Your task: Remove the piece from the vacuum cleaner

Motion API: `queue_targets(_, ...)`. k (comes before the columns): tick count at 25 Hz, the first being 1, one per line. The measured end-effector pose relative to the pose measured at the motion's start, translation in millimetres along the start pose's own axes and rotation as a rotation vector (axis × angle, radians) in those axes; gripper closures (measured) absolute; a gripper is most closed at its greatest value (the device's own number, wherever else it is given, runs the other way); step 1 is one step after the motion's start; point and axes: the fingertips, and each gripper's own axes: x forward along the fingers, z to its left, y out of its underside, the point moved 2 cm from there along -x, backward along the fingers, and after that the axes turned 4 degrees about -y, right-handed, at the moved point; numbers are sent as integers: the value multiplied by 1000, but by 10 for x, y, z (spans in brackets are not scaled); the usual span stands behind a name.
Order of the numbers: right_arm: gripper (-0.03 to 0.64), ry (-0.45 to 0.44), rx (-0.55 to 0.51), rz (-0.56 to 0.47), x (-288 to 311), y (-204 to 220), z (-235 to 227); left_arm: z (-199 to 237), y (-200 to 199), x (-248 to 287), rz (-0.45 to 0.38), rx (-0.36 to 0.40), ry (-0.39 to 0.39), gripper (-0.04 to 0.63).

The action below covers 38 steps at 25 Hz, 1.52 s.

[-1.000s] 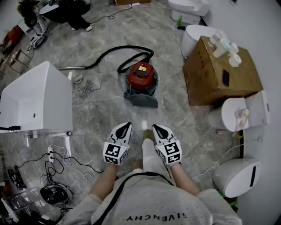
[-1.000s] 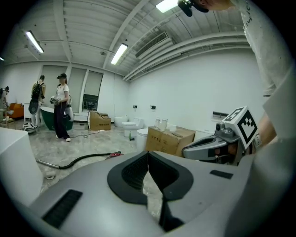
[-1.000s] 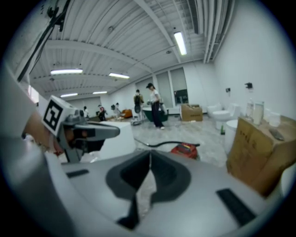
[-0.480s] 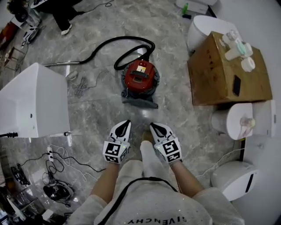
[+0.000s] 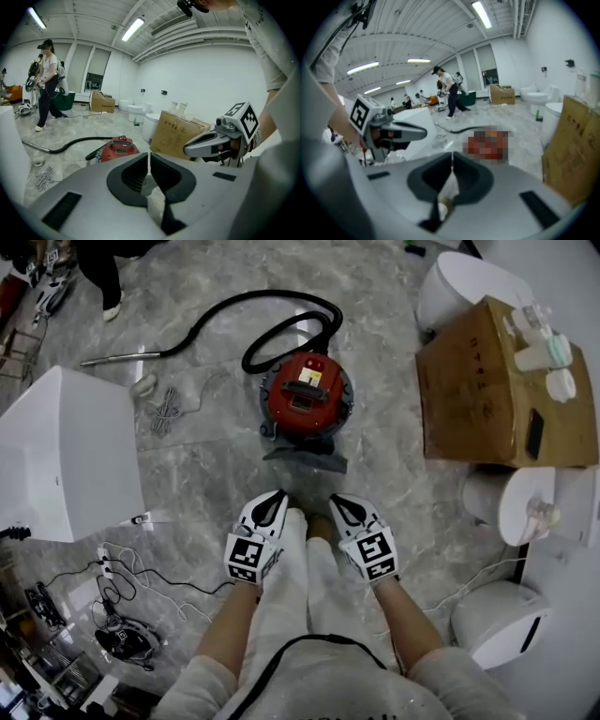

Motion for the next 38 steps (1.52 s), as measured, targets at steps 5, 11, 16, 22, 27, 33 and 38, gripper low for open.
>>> queue_targets(5, 600, -10, 35, 37, 396, 195, -194, 222, 255, 333, 47, 27, 45, 571)
queue_targets(11, 598, -91, 39, 68, 778, 448, -398, 424, 574, 742, 101, 74, 78, 509)
queue_targets(16, 550, -48, -6, 135, 970, 662, -603, 529, 865, 1028, 142, 147, 96, 436)
queue_targets(22, 464, -11, -198, 287, 1203, 1023, -797, 648, 1190, 1329, 216, 248, 101, 344)
queue_targets(27, 440, 6, -317, 412, 1370, 1268, -975, 738, 1463, 1514, 306, 384, 136, 297)
queue_targets(33, 442, -12, -395, 480, 1570, 1365, -1027, 876, 1740, 1633, 435, 521, 175, 283)
queue_targets(38, 442, 8, -456, 521, 1711, 1394, -1033, 999, 1945, 1746, 535, 563, 167, 284)
